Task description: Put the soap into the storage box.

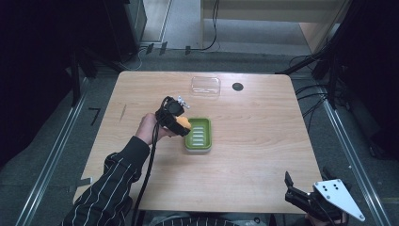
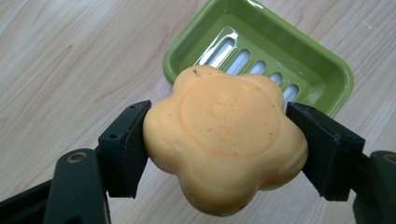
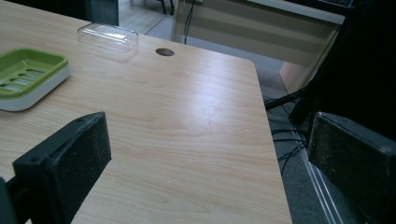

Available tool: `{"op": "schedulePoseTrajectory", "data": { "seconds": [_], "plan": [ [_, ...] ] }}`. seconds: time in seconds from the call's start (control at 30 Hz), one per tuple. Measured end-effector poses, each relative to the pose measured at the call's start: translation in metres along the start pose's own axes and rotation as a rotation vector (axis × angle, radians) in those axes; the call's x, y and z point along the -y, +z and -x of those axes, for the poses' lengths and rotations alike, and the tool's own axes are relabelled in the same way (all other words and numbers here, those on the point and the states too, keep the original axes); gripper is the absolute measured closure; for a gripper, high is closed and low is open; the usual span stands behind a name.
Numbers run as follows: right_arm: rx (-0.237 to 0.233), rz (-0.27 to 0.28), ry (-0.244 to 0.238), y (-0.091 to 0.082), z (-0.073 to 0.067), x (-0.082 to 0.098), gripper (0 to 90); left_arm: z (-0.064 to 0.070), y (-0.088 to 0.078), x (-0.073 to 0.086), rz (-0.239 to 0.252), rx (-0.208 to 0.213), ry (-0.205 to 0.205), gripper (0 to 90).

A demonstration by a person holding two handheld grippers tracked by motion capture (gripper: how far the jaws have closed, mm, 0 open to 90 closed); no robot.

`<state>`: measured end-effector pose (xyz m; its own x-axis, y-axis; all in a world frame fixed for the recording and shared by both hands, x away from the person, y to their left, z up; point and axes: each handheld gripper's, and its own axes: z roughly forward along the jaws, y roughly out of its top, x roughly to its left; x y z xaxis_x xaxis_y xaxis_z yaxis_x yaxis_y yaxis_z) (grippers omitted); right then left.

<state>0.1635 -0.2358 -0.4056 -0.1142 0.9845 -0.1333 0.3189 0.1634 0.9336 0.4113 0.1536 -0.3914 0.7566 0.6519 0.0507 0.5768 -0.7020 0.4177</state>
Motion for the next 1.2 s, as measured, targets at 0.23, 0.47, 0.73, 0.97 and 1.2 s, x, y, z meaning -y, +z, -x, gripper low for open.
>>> {"op": "schedulePoseTrajectory", "data": {
  "seconds": [0.23, 0.47, 0.73, 0.97, 1.2],
  "plan": [
    [-0.002, 0.000, -0.002, 0.000, 0.000, 0.000, 0.0, 0.004, 0.004, -0.008, 0.000, 0.009, 0.026, 26.2],
    [-0.002, 0.000, -0.002, 0.001, 0.000, 0.000, 0.0, 0.010, 0.007, -0.016, 0.020, 0.019, 0.032, 26.2],
    [-0.003, 0.000, -0.001, 0.001, 0.000, 0.000, 0.0, 0.016, 0.012, -0.023, 0.020, 0.026, 0.064, 26.2],
    [-0.003, 0.003, -0.002, 0.000, 0.000, 0.000, 0.0, 0.021, 0.019, -0.026, 0.027, 0.028, 0.074, 26.3],
    [-0.006, 0.002, -0.007, 0.001, -0.001, -0.001, 0.0, 0.020, 0.021, -0.024, 0.031, 0.027, 0.070, 26.3]
  ]
}}
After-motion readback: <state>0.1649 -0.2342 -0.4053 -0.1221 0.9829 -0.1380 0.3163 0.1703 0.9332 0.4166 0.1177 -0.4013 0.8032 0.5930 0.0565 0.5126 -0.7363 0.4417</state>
